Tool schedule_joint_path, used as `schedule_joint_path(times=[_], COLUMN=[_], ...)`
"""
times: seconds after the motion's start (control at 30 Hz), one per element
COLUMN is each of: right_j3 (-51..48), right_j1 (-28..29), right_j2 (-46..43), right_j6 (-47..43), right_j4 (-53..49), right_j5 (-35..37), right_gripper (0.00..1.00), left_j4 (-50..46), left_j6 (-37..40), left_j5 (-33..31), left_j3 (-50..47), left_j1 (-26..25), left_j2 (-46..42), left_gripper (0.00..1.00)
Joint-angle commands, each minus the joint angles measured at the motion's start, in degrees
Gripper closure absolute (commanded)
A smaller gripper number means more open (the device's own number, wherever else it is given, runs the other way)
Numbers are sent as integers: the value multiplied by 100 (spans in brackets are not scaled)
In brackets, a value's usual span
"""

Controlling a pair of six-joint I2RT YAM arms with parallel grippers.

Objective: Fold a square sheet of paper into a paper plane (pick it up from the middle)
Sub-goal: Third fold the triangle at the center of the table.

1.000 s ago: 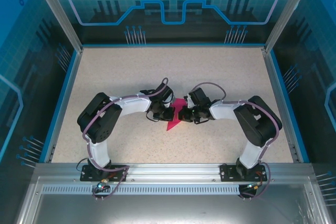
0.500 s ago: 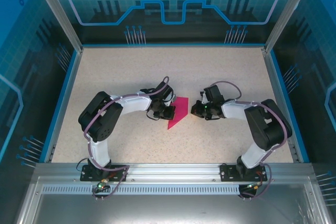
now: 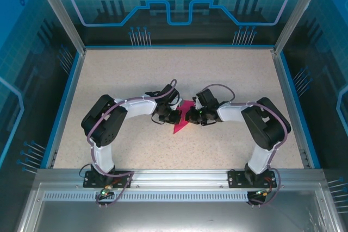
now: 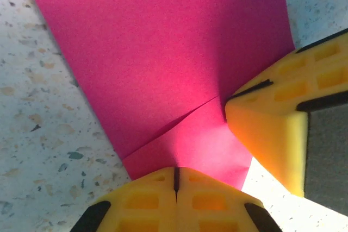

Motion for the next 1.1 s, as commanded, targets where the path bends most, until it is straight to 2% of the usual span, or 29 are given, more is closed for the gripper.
schedule_joint_path(times=[0.0, 0.2, 0.33, 0.4, 0.5, 0.6, 0.8, 1.07], right_j3=[-34, -590, -816, -860, -904, -922, -923, -916], right_j1=[117, 431, 697, 771, 798, 801, 802, 802], right_j2=[190, -170, -436, -522, -587, -563, -392, -243], right_j6=[221, 1012, 1722, 1962, 2226, 2362, 2468, 2544], right_j4=[-34, -85, -85, -103, -106, -147, -63, 2], right_j5=[-11, 494, 902, 1033, 1157, 1200, 1104, 1040], right_gripper=[100, 100, 100, 100, 100, 100, 100, 100], left_j4=[-215, -76, 526, 782, 1272, 2003, 2711, 3331], left_j6=[241, -341, -1662, -2429, -3564, -4316, -4960, -5583], left_j5=[-221, 19, 179, 1, -136, -104, -274, -306], left_j3=[-126, -178, -572, -850, -1362, -1898, -2398, -2670], left_j1=[103, 112, 71, -3, -145, -304, -586, -719], left_j2=[191, -327, -1023, -1264, -1458, -1647, -2009, -1710], left_gripper=[100, 100, 98, 98, 98, 99, 100, 100])
